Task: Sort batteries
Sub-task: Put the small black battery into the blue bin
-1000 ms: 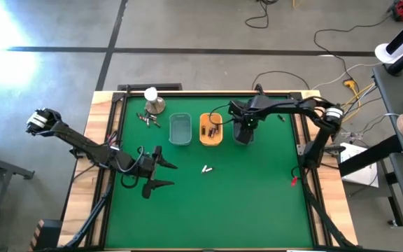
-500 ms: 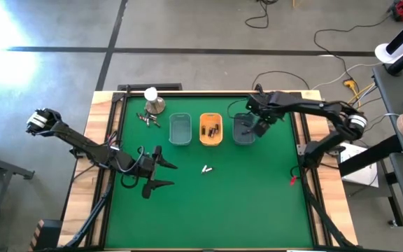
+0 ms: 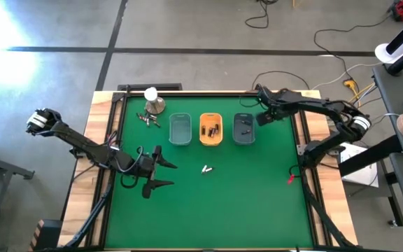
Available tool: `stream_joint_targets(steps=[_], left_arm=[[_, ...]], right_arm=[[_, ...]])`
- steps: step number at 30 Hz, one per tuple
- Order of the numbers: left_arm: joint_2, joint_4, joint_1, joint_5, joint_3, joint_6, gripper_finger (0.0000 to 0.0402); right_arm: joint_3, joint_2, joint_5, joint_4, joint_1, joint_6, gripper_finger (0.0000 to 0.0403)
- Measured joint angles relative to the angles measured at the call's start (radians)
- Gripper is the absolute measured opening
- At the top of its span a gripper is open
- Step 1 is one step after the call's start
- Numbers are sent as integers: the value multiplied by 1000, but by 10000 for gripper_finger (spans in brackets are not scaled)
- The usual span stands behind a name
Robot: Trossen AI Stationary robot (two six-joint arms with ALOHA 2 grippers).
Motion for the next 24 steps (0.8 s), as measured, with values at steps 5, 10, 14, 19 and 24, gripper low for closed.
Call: stream_joint_targets(steps=[5,10,14,19,24], left_arm=[[0,10,2,-8,0,33,252],[0,10,2,-9,0,52,252],[0,9,2,-10,0,54,252],[0,-6,2,-10,0,55,252],[-14,-63,2,-10,0,42,252]], right_arm=[[113,42,-5,12,-56,50,133],[226,122,-13,27,-154,177,124],[272,214,-10,32,-218,294,124],[300,320,-8,83,-237,371,133],[328,391,8,110,-250,436,131]])
